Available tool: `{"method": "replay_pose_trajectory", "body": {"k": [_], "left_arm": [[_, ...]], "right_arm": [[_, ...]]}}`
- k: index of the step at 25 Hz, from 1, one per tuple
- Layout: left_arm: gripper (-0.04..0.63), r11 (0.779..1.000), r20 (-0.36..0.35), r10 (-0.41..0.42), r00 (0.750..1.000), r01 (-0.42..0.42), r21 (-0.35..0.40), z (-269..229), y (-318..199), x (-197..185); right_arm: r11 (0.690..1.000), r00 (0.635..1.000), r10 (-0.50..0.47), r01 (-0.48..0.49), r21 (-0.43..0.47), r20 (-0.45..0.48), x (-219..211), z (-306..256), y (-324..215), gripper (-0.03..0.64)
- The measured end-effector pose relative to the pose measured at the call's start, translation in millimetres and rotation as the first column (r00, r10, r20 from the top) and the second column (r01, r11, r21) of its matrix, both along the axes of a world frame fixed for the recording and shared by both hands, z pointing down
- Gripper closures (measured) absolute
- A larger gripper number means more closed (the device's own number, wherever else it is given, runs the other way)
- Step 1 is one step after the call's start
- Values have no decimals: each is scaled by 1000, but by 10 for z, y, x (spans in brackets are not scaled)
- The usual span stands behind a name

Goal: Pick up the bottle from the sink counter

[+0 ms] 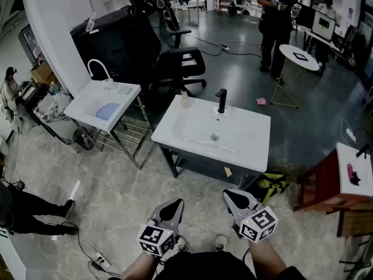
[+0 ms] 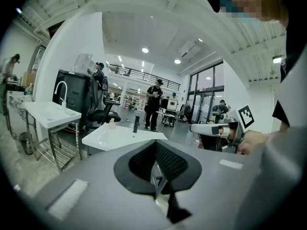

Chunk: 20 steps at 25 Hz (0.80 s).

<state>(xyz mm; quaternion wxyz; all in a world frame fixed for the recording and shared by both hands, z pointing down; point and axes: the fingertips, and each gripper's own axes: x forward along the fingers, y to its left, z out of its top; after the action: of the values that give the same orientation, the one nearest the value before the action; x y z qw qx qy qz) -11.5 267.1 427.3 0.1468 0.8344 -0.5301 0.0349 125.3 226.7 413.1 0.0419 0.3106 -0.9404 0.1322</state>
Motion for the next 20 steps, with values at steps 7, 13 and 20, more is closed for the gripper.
{"method": "replay_pose_trajectory", "body": {"k": [7,13,20], "left_arm": [[592,1000,-5,-2,1000,2,1,4,-1,-28],[592,1000,-5,-3,1000,3,1,-6,30,-80],[592,1000,-9,-6,1000,6,-4,28,27,-224]], "right_arm": [[1000,1000,-4,4,8,-4,-33,-12,5,617],[1000,1000,-15,15,12,-10,-106,-31,46,617],[1000,1000,-12,12,3,-16,-240,-1,16,617]]}}
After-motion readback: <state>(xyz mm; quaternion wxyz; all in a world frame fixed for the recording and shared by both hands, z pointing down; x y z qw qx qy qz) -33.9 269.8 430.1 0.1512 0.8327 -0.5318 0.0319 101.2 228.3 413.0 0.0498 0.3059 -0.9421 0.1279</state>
